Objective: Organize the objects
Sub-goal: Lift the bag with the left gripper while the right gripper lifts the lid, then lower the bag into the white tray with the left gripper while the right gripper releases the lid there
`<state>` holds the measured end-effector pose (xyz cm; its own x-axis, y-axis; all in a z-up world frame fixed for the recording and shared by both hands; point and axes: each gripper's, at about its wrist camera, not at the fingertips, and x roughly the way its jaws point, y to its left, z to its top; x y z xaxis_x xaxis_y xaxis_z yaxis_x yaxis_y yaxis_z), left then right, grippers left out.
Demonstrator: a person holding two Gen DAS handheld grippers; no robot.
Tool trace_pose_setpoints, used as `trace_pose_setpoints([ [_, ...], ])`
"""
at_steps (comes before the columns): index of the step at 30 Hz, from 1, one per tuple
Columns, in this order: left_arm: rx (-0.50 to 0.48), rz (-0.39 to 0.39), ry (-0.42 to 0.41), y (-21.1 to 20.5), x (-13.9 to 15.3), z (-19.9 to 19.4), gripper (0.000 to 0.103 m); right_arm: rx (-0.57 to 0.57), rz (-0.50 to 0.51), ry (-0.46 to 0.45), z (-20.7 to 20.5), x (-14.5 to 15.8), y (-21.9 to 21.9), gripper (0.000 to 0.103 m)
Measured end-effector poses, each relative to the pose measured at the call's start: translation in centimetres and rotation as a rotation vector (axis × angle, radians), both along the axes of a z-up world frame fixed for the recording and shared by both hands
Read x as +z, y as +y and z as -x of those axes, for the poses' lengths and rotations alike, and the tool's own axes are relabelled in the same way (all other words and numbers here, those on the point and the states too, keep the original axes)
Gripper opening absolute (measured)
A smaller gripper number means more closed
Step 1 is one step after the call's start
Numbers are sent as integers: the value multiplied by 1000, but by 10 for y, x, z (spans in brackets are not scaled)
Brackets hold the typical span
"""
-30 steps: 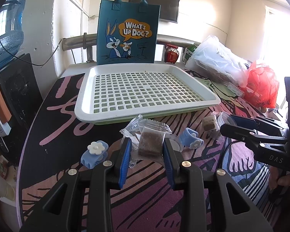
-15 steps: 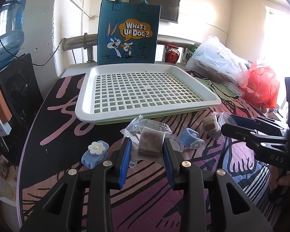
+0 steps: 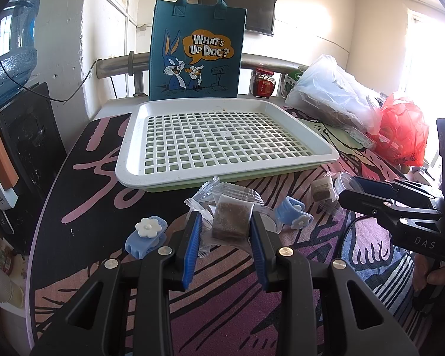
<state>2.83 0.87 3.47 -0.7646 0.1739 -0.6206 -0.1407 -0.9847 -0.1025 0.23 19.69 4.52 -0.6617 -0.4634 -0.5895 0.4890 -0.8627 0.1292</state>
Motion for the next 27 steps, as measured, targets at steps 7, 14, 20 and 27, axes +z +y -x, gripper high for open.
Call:
trace_pose_setpoints([
  [7,0,0,0,0,0,0,31,0,2,-2,0,0,0,39],
  [14,-1,2,-3,-1,0,0,31,0,2,-9,1,-1,-1,39],
  [20,-7,-10,-11,-4,0,1,31,-1,7,-35,4,-3,0,39],
  [27,-16,-28,5,-14,28,1,31,22,51,0,4,29,9,39],
])
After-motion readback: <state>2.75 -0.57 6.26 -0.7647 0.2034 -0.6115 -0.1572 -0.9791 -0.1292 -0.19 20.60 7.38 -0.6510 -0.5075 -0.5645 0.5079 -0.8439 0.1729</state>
